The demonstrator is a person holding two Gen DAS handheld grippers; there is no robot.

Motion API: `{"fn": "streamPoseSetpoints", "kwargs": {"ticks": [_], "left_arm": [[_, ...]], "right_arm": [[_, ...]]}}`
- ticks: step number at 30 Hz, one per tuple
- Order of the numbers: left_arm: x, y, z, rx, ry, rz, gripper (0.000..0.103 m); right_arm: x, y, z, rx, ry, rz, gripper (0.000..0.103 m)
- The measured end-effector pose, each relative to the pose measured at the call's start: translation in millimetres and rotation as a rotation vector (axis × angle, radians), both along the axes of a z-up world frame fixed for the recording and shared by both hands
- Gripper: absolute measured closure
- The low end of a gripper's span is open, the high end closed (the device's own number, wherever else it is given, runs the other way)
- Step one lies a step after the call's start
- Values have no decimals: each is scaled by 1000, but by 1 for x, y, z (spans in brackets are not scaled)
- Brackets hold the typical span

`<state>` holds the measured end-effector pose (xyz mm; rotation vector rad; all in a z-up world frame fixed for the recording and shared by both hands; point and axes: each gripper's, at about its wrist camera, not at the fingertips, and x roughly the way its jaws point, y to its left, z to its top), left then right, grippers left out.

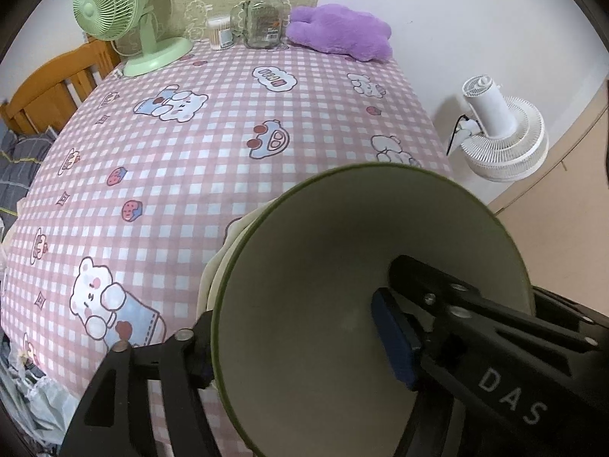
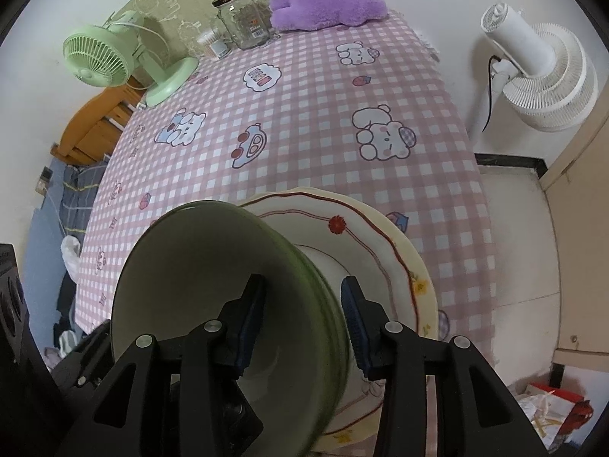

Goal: Organize plates and bowls
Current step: 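Lower the nested bowls onto the plate stack and open the left tool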

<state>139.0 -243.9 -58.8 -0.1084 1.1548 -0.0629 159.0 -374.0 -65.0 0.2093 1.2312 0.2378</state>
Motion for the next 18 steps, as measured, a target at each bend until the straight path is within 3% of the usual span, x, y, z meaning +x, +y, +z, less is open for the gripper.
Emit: {"fn": "streamPoseSetpoints", "kwargs": {"ticks": [4,9,18], "left_arm": [[-3,-1,2,13,1,2,28],[-9,4,14,9,-36,15,27],[-15,21,49,3,-158,-16,26]], "right_arm": [[-6,-5,2,-20,-2,-9,53],[-15,-4,16,-17,-57,5,39],[-23,9,52,-35,-176,-17,37]]}}
